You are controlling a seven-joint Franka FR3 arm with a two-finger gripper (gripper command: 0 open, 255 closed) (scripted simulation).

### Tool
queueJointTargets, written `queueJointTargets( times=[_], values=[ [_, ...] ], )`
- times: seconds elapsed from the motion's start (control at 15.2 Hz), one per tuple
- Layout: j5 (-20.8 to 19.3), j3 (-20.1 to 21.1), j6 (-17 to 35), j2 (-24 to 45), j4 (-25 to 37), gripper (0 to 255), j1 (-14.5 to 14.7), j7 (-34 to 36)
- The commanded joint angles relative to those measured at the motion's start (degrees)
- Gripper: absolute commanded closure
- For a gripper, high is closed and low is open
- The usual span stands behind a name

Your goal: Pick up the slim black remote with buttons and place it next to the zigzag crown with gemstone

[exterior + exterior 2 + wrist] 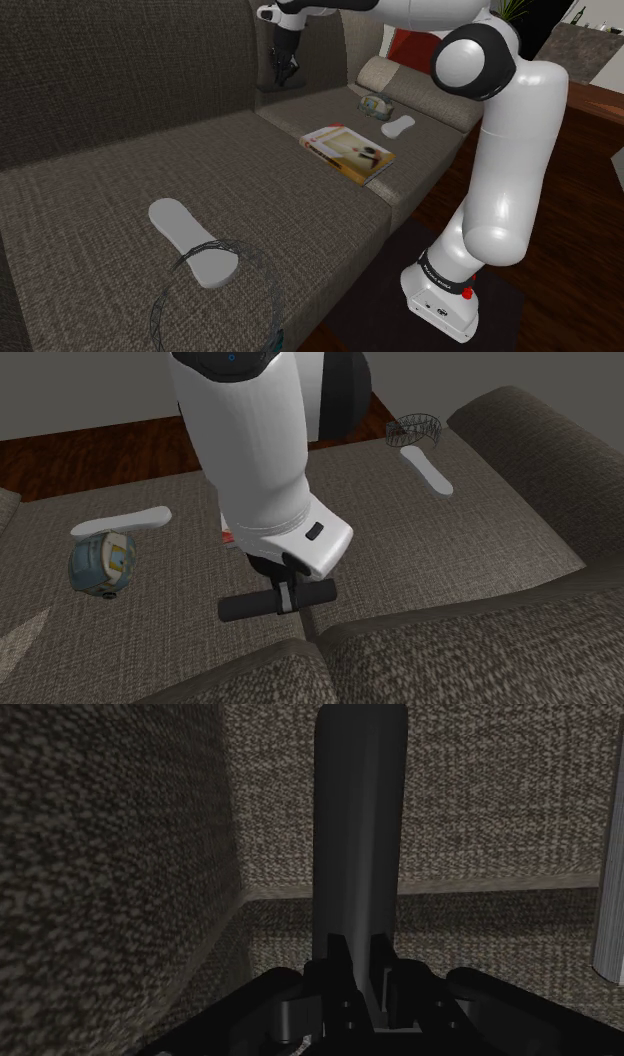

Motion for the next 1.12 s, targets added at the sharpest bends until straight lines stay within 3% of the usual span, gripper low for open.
queueJointTargets(
  times=[0.0,0.79,1.06],
  values=[
    [0.0,-0.1,-1.7,0.2,1.8,255,-0.2,-0.1],
    [0.6,-0.1,-12.8,3.5,16.3,255,-1.1,-0.1],
    [-1.2,0.9,-9.5,-2.9,6.7,255,3.2,4.5]
  ],
)
